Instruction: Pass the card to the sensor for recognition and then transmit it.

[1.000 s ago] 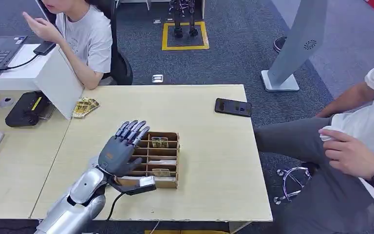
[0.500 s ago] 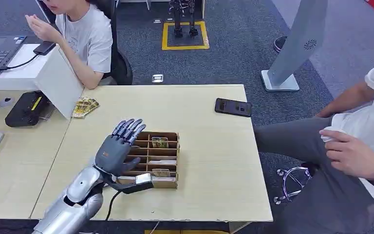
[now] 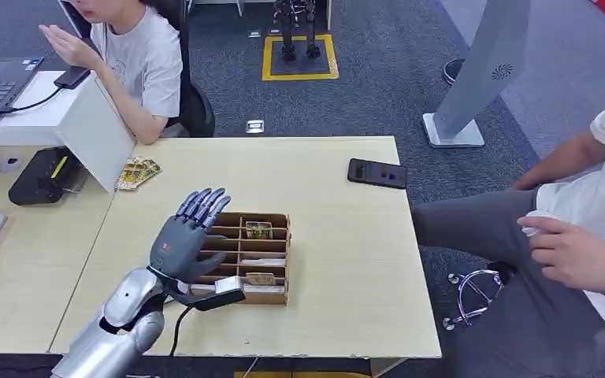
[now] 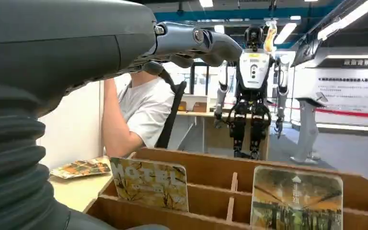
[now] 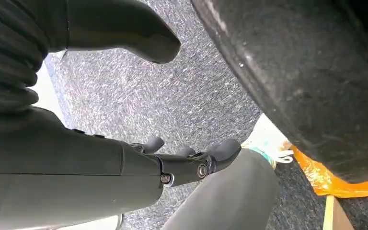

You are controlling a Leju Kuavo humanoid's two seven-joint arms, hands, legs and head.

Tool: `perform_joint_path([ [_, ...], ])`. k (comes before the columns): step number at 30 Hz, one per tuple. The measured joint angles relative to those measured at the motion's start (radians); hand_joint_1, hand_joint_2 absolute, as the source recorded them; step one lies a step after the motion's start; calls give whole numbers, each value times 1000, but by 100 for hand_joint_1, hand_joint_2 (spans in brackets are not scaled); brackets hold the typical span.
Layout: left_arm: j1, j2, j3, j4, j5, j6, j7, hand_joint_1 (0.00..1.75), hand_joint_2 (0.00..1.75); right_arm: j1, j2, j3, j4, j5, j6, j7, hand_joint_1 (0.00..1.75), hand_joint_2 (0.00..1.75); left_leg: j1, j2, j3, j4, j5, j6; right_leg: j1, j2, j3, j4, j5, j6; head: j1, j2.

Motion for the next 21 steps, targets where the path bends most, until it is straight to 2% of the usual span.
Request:
perform_joint_path([
  [2, 0, 6, 0, -2, 20, -49, -4, 0, 175, 0, 0, 0, 0, 4, 0, 0, 0, 175, 0, 0, 0, 0, 0, 0, 0, 0, 0, 0, 0, 0, 0, 0],
  [9, -18, 46, 6, -10, 63, -157, -19, 0, 175, 0, 0, -1, 0, 7, 0, 0, 0, 175, 0, 0, 0, 0, 0, 0, 0, 0, 0, 0, 0, 0, 0, 0],
  [13, -46, 84, 6, -11, 106, -245, -40, 0, 175, 1, 0, -2, 0, 9, 0, 0, 0, 175, 0, 0, 0, 0, 0, 0, 0, 1, 0, 0, 0, 0, 0, 0],
  [21, -63, 121, 6, -12, 121, -270, -47, 0, 175, 1, 0, -10, 0, 10, 0, 0, 0, 175, 0, 0, 0, 0, 0, 0, 0, 0, 0, 0, 0, 0, 0, 0],
])
